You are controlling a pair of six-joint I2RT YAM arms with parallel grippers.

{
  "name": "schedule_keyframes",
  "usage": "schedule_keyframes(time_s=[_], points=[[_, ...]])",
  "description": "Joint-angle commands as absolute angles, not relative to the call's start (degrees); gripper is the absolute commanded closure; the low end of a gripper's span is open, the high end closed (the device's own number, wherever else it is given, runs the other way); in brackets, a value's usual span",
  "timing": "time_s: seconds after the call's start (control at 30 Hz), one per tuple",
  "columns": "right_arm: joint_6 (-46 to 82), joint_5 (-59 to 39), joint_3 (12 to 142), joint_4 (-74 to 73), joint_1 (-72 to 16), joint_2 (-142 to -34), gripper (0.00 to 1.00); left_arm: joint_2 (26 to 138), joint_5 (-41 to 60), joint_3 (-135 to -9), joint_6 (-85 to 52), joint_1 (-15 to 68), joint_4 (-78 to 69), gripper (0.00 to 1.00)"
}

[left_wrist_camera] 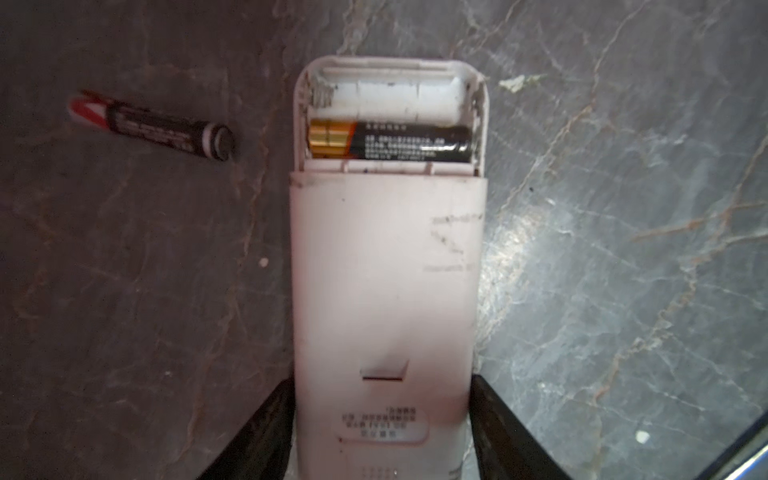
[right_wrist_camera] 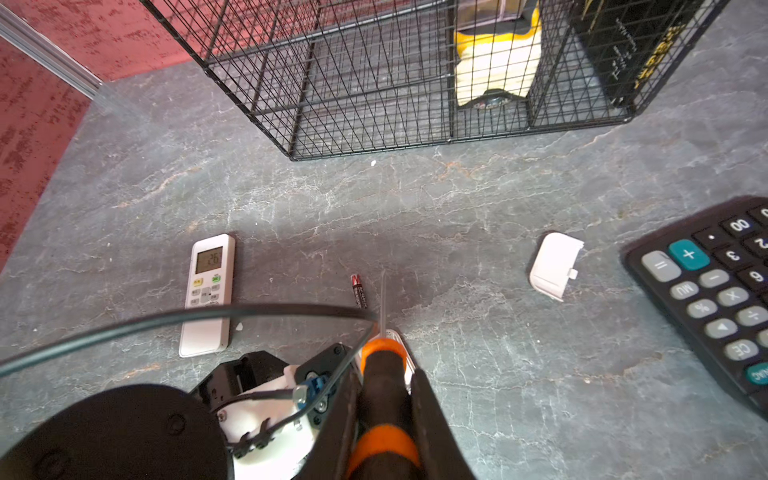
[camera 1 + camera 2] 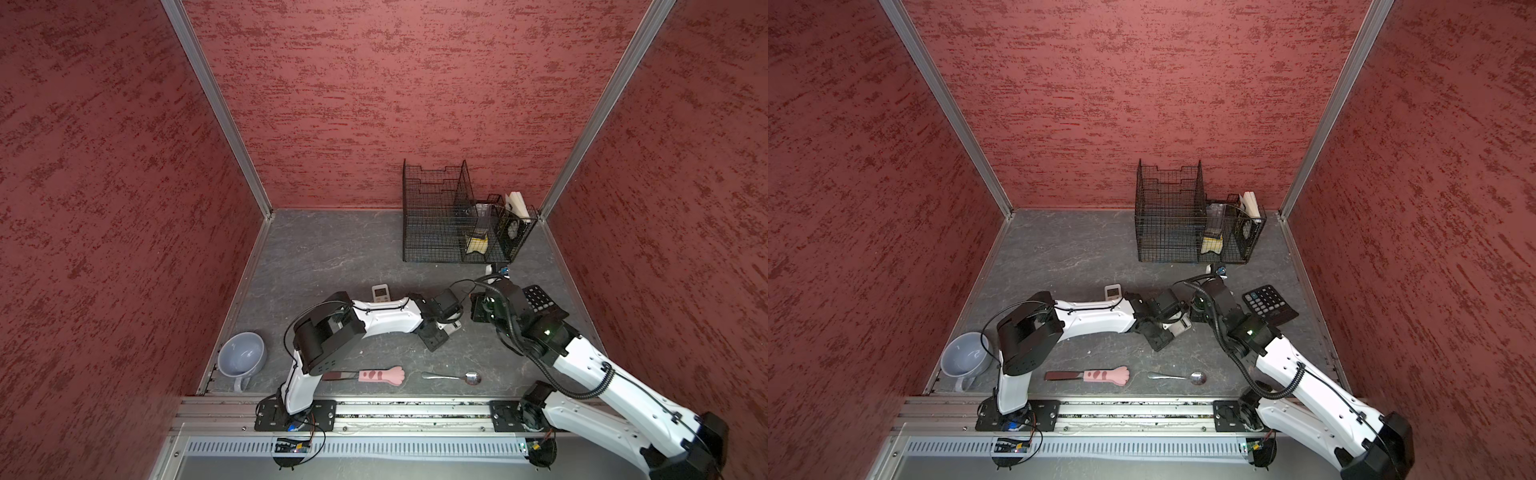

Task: Unload the batteries from the remote control
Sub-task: 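Flick the screwdriver upward to pop the battery out while the left gripper holds the remote, then lower the white remote onto the table with the left gripper and release it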

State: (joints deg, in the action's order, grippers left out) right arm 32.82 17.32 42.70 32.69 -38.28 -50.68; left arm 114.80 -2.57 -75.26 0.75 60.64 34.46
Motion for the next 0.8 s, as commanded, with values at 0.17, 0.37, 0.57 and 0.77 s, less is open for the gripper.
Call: schedule_keyframes(time_s=[0.17, 0.37, 0.57, 0.77], points=[[32.65, 14.74, 44.51, 32.03, -38.05, -50.03, 1.0, 120.16, -10.98, -69.26, -6.67, 57.51, 41.08, 0.31], [33.66, 13.21, 43.93, 32.38, -38.04, -48.22, 1.0, 117.09, -14.03, -66.73, -10.37, 55.82, 41.87, 0.31], [34.41, 10.89, 42.56, 30.93, -38.01, -48.45, 1.0, 111.56, -14.14, -62.91, -14.49, 55.99, 40.87, 0.28], [34.13, 9.25, 41.68, 27.88, -38.03, -51.81, 1.0, 106.49, -14.44, -61.11, -18.78, 58.15, 41.5, 0.23]])
